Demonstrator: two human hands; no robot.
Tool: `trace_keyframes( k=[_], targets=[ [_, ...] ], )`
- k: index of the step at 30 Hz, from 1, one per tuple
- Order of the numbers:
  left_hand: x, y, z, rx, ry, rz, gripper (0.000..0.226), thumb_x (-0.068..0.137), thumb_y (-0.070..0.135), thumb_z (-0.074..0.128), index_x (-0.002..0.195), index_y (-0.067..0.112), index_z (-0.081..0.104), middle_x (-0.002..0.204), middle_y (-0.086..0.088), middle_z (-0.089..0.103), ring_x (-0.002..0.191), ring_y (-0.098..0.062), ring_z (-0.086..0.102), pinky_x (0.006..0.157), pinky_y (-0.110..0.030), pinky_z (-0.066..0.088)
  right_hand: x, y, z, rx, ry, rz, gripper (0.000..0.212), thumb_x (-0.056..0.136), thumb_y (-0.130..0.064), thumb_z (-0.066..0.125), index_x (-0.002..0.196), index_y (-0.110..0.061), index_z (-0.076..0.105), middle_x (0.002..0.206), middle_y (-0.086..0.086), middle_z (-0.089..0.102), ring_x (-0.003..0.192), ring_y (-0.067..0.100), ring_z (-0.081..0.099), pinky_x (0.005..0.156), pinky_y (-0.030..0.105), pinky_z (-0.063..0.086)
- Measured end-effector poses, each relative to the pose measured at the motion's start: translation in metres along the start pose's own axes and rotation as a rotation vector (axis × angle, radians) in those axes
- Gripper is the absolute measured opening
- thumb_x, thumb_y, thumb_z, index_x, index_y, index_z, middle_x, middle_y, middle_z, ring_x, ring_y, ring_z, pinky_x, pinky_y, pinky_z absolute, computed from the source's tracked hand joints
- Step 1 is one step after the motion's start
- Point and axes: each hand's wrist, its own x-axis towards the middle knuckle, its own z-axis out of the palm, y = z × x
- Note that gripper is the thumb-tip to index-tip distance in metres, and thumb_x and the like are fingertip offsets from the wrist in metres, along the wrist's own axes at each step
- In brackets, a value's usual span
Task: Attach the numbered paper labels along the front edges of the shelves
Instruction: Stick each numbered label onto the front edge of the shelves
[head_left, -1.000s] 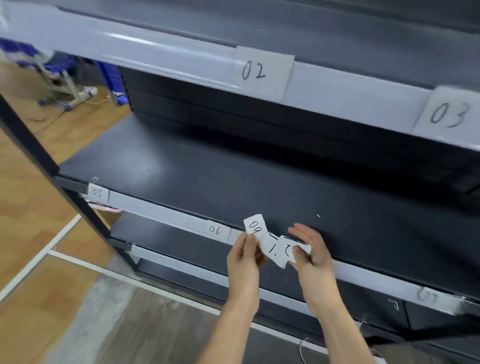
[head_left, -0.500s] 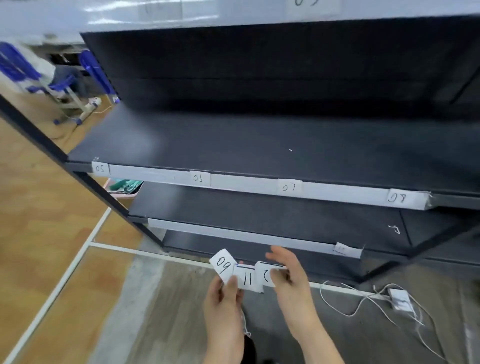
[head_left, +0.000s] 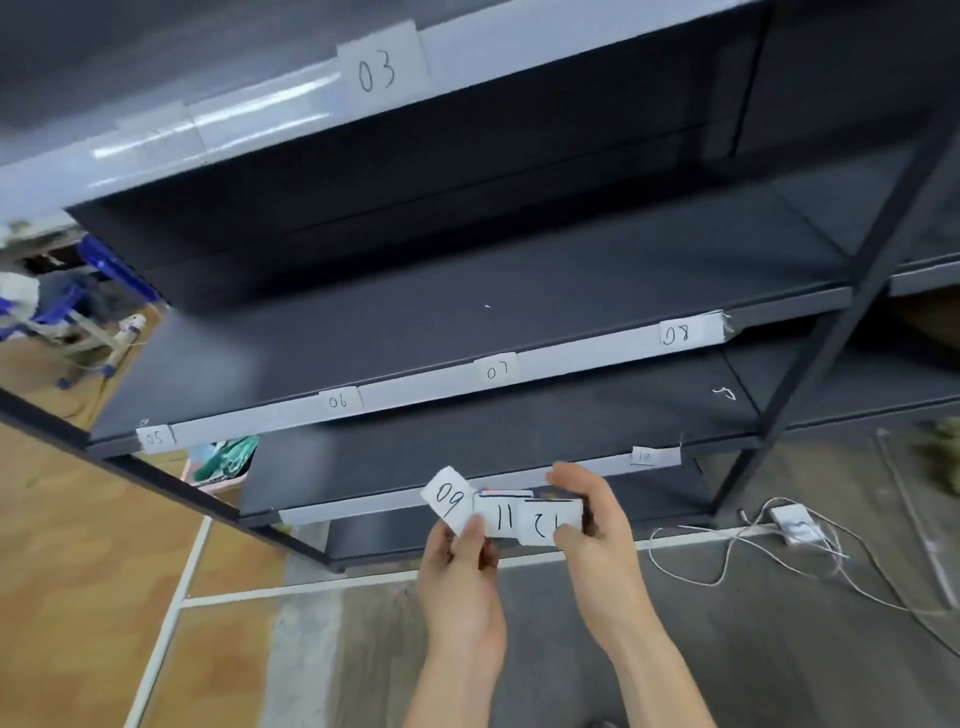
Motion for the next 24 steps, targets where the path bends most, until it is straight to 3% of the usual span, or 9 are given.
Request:
trace_keyframes(
  k=[3,8,11,14,17,21,24],
  targets=[
    [-0.004,0.003,0.004,-0.048,-0.035,-0.021,0.018,0.095,0.0,0.052,0.101,0.009,0.067,0.09,-0.003,0.065,0.065,-0.013,0.041,0.072,-0.027,0.04,-0.003,0.003,0.003,0.051,-0.034,0.02,0.063,0.061,0.0,0.043,0.113,-0.029,0.062,0.11,-0.007,0.064,0.108,0.009,0.058,0.092,0.026,0.047],
    [-0.012,0.004,-0.008,-0.168,-0.018,-0.11,0.026,0.095,0.001,0.053,0.118,0.006,0.063,0.108,-0.007,0.067,0.067,-0.012,0.044,0.069,-0.025,0.039,-0.006,0.01,0.007,0.036,-0.131,0.103,0.067,0.072,0.018,0.039,0.113,-0.029,0.063,0.112,-0.001,0.065,0.107,0.014,0.061,0.092,0.027,0.048],
    [-0.013,0.002,-0.016,-0.198,-0.011,-0.11,0.031,0.096,0.004,0.051,0.125,0.004,0.059,0.116,-0.009,0.064,0.075,-0.013,0.05,0.071,-0.025,0.039,-0.006,0.007,0.01,0.038,-0.179,0.141,0.061,0.067,0.01,0.043,0.11,-0.028,0.065,0.109,0.005,0.069,0.105,0.022,0.063,0.095,0.037,0.049],
    [-0.014,0.003,-0.019,-0.215,-0.024,-0.092,0.03,0.097,0.009,0.049,0.125,0.006,0.061,0.12,-0.008,0.065,0.081,-0.015,0.053,0.071,-0.026,0.038,-0.004,0.006,0.015,0.063,-0.162,0.169,0.056,0.073,0.015,0.045,0.106,-0.024,0.067,0.106,0.008,0.067,0.097,0.023,0.064,0.088,0.031,0.05],
    [-0.016,0.008,-0.021,-0.236,-0.013,-0.096,0.025,0.098,0.014,0.048,0.117,0.008,0.063,0.118,-0.007,0.069,0.081,-0.016,0.05,0.072,-0.026,0.037,-0.001,0.002,0.02,0.068,-0.133,0.175,0.052,0.075,0.017,0.044,0.102,-0.019,0.07,0.091,0.004,0.061,0.076,0.012,0.061,0.072,0.017,0.048],
    [-0.014,0.013,-0.029,-0.239,0.091,-0.131,0.026,0.097,0.018,0.052,0.119,0.008,0.061,0.108,-0.006,0.07,0.081,-0.016,0.058,0.067,-0.026,0.039,0.002,-0.003,0.027,0.122,-0.089,0.243,0.035,0.067,0.009,0.039,0.077,-0.009,0.067,0.075,-0.001,0.059,0.063,0.015,0.049,0.062,0.027,0.042],
    [-0.011,0.016,-0.033,-0.197,0.165,-0.141,0.018,0.096,0.016,0.056,0.11,0.009,0.062,0.086,-0.003,0.065,0.072,-0.014,0.054,0.065,-0.026,0.04,0.007,-0.01,0.038,0.036,-0.052,0.384,0.027,0.065,0.003,0.034,0.059,-0.01,0.058,0.063,0.003,0.048,0.055,0.017,0.036,0.051,0.023,0.029]
  ],
)
